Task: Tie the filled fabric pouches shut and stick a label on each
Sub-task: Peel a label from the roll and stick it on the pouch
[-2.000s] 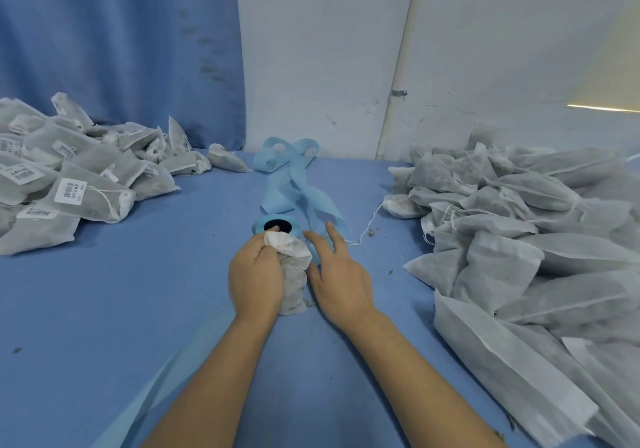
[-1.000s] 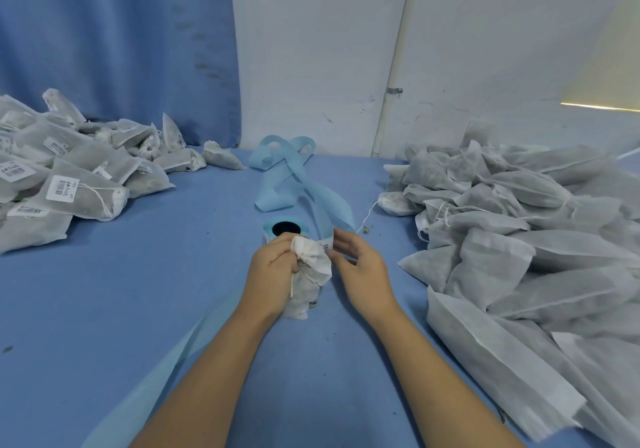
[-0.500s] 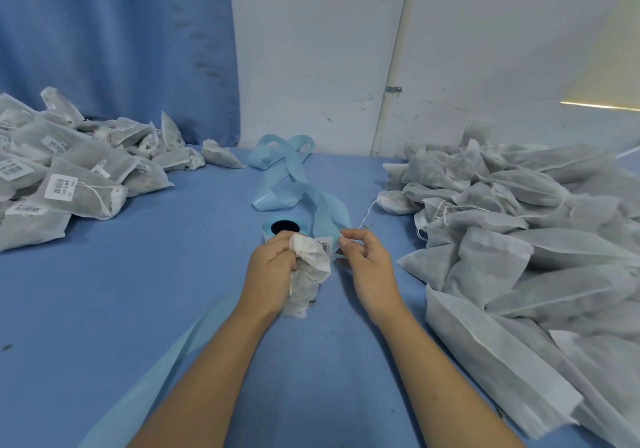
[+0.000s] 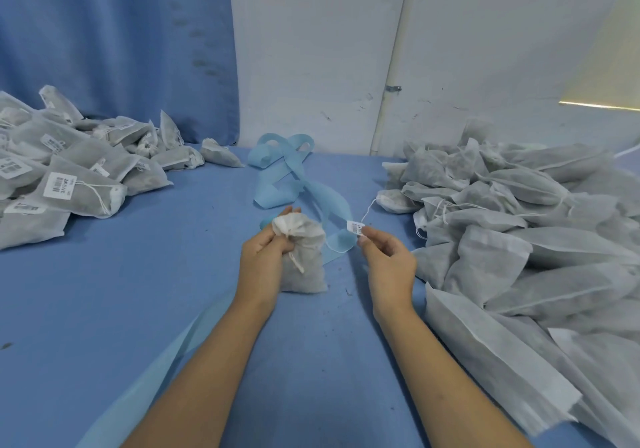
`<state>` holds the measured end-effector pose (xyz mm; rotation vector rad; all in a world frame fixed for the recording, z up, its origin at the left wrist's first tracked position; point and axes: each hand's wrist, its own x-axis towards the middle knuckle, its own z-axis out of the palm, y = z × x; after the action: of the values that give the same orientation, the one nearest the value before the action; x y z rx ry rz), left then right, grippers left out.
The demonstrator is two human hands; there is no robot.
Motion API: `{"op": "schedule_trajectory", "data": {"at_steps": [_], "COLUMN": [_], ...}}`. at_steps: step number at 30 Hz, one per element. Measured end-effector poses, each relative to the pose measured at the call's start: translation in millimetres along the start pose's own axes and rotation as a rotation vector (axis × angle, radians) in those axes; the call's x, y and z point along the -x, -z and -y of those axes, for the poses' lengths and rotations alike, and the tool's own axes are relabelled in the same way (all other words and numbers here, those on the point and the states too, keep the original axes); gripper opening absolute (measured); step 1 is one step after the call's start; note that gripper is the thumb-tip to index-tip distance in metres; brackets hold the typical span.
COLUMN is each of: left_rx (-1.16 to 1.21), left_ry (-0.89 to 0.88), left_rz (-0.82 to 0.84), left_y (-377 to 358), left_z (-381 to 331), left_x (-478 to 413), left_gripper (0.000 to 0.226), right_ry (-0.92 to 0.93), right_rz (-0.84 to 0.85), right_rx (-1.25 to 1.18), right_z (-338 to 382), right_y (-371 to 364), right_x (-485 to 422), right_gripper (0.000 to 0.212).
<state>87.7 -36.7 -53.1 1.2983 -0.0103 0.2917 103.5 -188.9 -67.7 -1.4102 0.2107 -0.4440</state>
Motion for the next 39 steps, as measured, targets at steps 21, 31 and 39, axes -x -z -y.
{"op": "schedule_trajectory", "data": {"at_steps": [21, 31, 39], "left_rx": [0.038, 0.067, 0.098], "left_ry": [0.072, 0.094, 0.099], "left_rz": [0.051, 0.096, 0.085], "left_y": [-2.6, -7.0, -5.3], "left_z": [-0.3, 2.5, 2.5], "left_x": [-2.8, -3.4, -3.0], "left_gripper": [0.050, 0.049, 0.044], "right_ry": [0.422, 0.558, 0.526], "right_rz": [0.501, 0.504, 0.434], "right_rx": [0.214, 0.432, 0.530], "right_z": [19.1, 11.0, 4.8], "right_y": [-3.6, -3.9, -7.1], "right_x": [22.6, 19.7, 17.5], "right_gripper": [0.057, 0.064, 0.081]}}
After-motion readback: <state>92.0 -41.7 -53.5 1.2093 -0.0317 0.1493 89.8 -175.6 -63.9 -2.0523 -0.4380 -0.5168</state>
